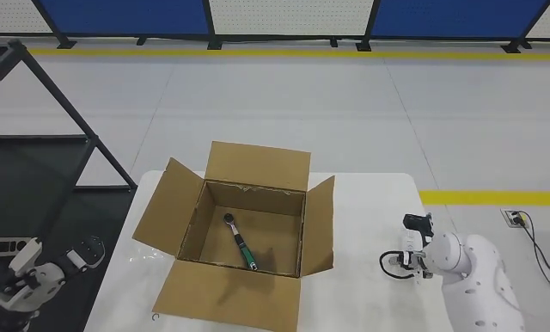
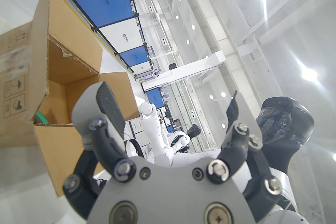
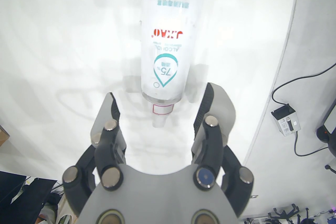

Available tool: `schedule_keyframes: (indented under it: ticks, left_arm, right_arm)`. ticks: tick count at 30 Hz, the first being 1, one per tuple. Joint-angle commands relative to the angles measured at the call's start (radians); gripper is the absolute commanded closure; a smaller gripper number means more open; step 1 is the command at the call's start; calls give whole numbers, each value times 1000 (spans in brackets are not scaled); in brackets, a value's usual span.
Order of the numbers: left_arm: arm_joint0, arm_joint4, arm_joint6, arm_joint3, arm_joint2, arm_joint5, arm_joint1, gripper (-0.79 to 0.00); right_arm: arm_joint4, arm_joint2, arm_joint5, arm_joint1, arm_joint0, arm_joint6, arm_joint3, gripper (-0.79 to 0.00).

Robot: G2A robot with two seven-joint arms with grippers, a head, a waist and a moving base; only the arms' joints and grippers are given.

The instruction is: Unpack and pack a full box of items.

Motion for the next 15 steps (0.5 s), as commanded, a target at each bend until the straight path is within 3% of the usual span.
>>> schedule_keyframes:
  ticks: [1,6,15]
  left_arm:
    - [0,1,-1,-1,0,0,0,-785]
    - [0,1,-2,0,0,0,0,-785]
    - [3,-8,-5,-1,-4,-5,0,-785]
  right_arm:
    - [12,6,2,2,-10,-4,-24,-745]
    - [46,28,0,9,-54,-3,-130,-785]
    - [135,50,21,15,-137,-22,-404,-785]
